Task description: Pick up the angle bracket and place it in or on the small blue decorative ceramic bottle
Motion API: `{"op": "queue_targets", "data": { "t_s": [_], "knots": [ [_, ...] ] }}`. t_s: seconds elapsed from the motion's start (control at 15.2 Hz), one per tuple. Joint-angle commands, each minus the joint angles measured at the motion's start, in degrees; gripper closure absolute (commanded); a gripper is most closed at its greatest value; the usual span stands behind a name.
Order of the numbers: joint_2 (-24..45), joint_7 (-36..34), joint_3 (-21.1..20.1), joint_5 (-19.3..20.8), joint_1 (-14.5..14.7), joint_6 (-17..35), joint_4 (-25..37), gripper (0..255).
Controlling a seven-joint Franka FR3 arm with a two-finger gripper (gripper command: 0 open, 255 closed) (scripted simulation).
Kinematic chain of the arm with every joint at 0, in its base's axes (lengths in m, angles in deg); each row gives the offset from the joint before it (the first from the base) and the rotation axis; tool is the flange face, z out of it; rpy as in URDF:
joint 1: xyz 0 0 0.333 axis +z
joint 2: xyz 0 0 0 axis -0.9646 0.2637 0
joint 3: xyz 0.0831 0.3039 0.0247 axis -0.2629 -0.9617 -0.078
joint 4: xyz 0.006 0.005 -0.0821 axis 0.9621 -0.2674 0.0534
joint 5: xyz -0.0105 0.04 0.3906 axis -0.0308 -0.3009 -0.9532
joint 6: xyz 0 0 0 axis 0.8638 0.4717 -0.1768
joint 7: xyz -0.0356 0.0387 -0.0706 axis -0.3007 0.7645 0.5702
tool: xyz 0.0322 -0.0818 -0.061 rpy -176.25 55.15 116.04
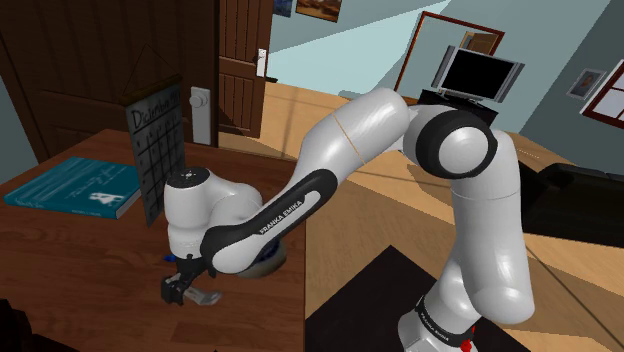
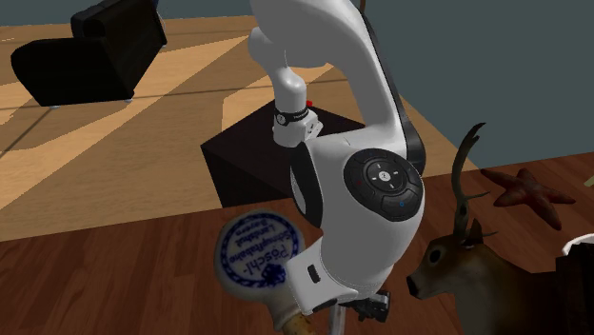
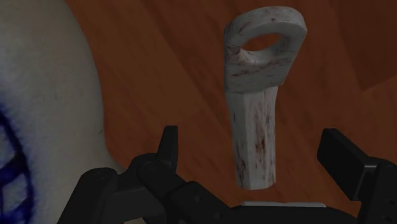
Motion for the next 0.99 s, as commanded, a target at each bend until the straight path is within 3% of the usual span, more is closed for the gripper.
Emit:
{"op": "queue_targets", "data": {
  "t_s": [0.0,0.59,0.66,0.92],
  "knots": [
    [0.00,0.00,0.00,0.00,0.00,0.00,0.00,255],
    [-0.01,0.00,0.00,0.00,0.00,0.00,0.01,255],
    [-0.01,0.00,0.00,0.00,0.00,0.00,0.01,0],
    [-8.06,-1.55,-3.12,-6.18,-2.71,0.92,-9.27,0]
  ]
}}
